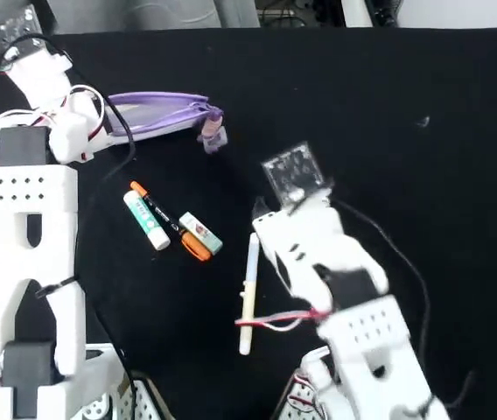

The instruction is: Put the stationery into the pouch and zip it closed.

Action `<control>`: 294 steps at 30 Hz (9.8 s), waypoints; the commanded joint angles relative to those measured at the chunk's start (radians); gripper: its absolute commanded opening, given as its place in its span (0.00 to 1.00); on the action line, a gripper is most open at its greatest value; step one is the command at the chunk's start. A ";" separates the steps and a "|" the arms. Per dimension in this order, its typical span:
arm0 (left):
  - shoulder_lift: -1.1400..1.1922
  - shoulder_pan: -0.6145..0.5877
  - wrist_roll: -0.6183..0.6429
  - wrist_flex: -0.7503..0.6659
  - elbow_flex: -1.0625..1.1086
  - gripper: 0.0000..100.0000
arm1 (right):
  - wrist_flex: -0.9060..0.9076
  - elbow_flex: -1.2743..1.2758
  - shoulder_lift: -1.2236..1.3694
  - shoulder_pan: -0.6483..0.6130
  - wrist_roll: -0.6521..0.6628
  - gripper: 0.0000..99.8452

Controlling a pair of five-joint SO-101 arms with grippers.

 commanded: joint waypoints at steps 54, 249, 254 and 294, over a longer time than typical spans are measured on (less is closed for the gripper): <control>0.216 -0.001 -0.003 -0.005 -0.156 0.03 | 0.132 -0.481 0.831 0.031 -0.311 0.01; 0.244 0.294 0.014 0.365 -0.470 0.03 | -1.186 0.051 0.007 -0.109 -0.206 0.01; 0.330 0.275 0.014 0.330 -0.458 0.03 | -1.229 0.104 0.088 -0.095 -0.207 0.01; 0.373 0.056 0.006 0.353 -0.601 0.03 | -0.973 0.097 -0.028 -0.017 -0.199 0.27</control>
